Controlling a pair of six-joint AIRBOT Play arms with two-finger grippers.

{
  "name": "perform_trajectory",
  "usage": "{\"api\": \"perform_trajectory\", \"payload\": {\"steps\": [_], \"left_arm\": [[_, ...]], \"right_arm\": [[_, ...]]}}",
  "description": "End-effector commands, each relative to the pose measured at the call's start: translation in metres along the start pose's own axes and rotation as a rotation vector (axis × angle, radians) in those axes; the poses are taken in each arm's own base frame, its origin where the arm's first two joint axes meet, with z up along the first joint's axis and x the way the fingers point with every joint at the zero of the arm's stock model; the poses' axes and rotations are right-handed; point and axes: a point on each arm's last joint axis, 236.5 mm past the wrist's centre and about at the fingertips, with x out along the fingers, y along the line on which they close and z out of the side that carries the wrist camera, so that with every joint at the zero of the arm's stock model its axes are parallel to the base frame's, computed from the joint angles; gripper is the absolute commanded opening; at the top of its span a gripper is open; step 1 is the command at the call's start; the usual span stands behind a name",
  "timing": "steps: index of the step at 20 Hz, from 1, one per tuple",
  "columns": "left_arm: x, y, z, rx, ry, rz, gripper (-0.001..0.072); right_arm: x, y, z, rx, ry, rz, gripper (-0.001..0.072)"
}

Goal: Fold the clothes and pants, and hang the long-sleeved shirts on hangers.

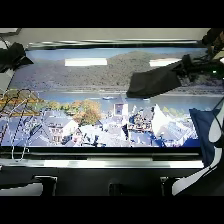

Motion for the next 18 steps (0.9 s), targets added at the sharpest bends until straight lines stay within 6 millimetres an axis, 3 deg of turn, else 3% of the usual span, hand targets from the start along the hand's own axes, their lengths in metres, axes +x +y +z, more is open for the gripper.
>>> {"api": "perform_trajectory", "payload": {"steps": [1,5,9,15,18], "left_arm": [[0.0,0.001,-0.005,0.001,0.021,0.004,0.0017],[0.0,0.002,-0.009,0.003,0.036,0.007,0.0017],[0.0,0.002,-0.009,0.003,0.036,0.007,0.0016],[0.0,0.002,-0.009,0.004,0.036,0.008,0.0016],[0.0,0.002,-0.011,0.003,0.047,0.009,0.0017]], "right_arm": [[-0.064,-0.033,0.041,0.071,-0.152,-0.059,0.0029],[-0.137,-0.072,0.075,0.131,-0.329,-0.134,0.0028],[-0.191,-0.107,0.086,0.182,-0.436,-0.23,0.0028],[-0.244,-0.144,0.064,0.326,-0.468,-0.403,0.0028],[-0.264,-0.152,0.041,0.35,-0.434,-0.509,0.0028]]}}
